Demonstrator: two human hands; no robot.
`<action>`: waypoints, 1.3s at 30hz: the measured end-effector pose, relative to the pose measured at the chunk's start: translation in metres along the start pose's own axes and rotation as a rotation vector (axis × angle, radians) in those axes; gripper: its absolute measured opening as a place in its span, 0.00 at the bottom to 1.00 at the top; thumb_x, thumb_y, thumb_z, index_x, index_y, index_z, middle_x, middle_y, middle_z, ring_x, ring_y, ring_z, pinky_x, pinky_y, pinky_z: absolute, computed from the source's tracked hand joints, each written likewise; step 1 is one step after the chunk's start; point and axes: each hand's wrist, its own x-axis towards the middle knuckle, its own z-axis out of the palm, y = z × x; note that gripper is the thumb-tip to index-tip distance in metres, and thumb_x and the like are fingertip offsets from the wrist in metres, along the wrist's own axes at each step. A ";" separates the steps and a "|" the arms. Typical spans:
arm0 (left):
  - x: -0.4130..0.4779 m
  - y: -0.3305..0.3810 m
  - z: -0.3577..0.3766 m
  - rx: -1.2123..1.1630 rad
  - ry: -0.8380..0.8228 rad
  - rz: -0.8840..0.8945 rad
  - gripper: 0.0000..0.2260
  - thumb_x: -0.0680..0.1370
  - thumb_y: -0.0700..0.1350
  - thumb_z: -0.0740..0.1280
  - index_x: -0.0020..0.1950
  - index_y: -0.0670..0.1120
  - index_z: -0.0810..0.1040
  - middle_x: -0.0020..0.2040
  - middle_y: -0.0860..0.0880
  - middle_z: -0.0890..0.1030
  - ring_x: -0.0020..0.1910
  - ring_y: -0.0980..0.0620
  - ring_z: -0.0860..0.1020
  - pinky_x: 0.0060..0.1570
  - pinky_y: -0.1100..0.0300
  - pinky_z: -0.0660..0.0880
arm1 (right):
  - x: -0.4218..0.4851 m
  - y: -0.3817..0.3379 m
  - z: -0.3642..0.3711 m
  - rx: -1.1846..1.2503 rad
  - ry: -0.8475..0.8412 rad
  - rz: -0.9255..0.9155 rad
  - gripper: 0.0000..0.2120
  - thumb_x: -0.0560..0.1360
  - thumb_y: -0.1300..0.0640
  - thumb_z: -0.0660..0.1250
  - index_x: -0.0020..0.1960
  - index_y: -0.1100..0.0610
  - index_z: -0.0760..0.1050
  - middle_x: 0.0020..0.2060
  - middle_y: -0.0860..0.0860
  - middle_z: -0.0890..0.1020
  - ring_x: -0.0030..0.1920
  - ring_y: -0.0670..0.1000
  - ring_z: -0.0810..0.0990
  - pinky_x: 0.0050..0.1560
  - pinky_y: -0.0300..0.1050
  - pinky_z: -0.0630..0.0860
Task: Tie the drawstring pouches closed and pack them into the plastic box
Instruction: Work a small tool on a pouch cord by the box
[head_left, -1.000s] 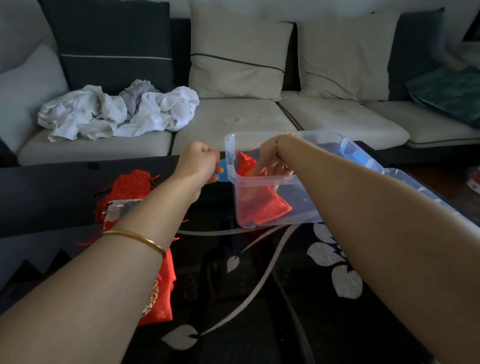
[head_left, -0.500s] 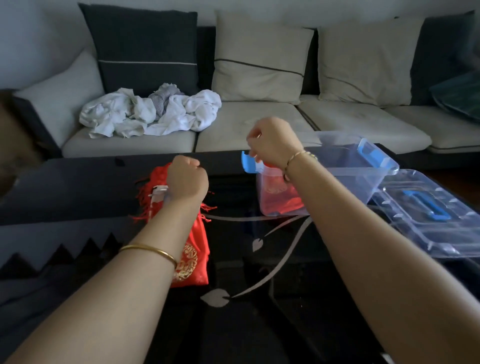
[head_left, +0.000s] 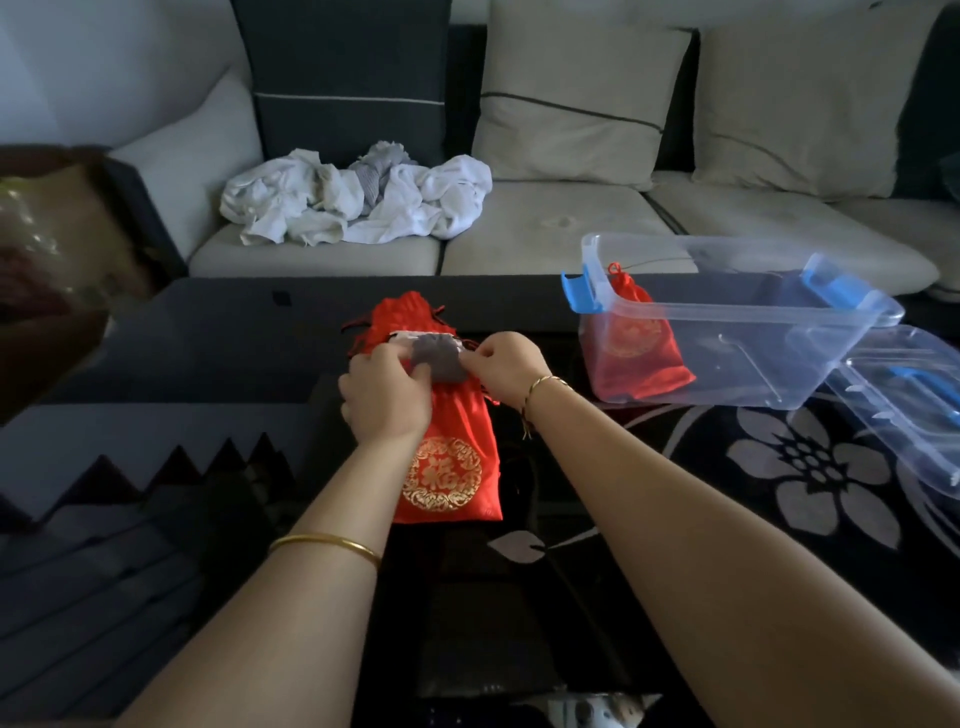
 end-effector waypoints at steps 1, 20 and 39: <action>0.001 -0.003 0.000 0.018 -0.006 0.023 0.15 0.78 0.48 0.64 0.63 0.49 0.76 0.62 0.43 0.76 0.63 0.39 0.70 0.60 0.42 0.70 | 0.002 -0.002 0.002 0.003 0.017 0.006 0.18 0.75 0.52 0.63 0.31 0.60 0.73 0.26 0.52 0.74 0.31 0.52 0.73 0.36 0.45 0.71; -0.024 0.055 -0.008 -0.547 -0.237 0.263 0.07 0.79 0.42 0.63 0.54 0.43 0.79 0.41 0.49 0.80 0.33 0.58 0.76 0.33 0.64 0.73 | -0.059 0.032 -0.077 0.438 0.186 -0.079 0.07 0.72 0.63 0.70 0.49 0.62 0.78 0.37 0.50 0.77 0.34 0.43 0.73 0.30 0.32 0.73; -0.062 0.087 0.031 -0.186 -0.413 0.508 0.05 0.77 0.39 0.66 0.51 0.44 0.80 0.36 0.52 0.78 0.35 0.57 0.78 0.38 0.63 0.74 | -0.107 0.097 -0.130 0.669 0.152 0.114 0.08 0.80 0.62 0.58 0.42 0.60 0.72 0.34 0.54 0.80 0.32 0.48 0.78 0.33 0.37 0.75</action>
